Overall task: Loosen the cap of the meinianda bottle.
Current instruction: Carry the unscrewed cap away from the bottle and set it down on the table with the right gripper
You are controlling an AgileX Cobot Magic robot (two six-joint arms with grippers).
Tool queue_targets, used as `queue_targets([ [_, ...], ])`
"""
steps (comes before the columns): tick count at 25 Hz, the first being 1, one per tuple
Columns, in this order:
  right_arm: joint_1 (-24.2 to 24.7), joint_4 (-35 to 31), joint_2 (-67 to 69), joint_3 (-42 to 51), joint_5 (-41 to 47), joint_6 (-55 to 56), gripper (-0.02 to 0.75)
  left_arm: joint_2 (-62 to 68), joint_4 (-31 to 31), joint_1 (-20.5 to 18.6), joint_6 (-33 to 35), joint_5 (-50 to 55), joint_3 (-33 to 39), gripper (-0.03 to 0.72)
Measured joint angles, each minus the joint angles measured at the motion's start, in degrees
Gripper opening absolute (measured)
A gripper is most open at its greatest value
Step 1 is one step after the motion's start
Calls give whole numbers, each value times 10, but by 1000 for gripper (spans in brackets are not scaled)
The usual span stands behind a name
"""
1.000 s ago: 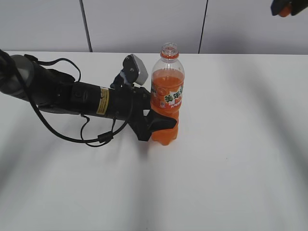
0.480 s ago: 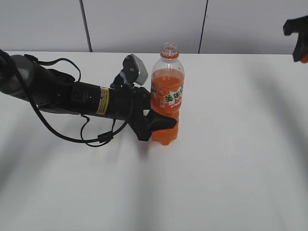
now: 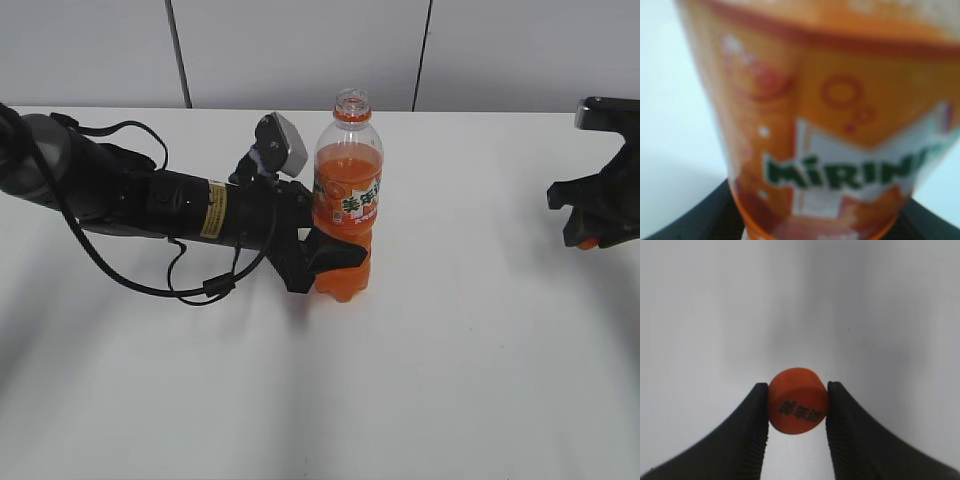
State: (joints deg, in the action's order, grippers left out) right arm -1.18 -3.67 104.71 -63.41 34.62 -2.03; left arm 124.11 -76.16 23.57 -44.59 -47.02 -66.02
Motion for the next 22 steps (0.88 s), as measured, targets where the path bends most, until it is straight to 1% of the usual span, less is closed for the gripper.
queue_targets([
  [2,0,0,1,24,-22,-3,269,0,0,0,0,0,0,410],
  [5,0,0,17,37,-38,-4,269,0,0,0,0,0,0,410],
  [9,0,0,44,39,-49,-5,269,0,0,0,0,0,0,410],
  [22,0,0,55,39,-90,-5,269,0,0,0,0,0,0,410],
])
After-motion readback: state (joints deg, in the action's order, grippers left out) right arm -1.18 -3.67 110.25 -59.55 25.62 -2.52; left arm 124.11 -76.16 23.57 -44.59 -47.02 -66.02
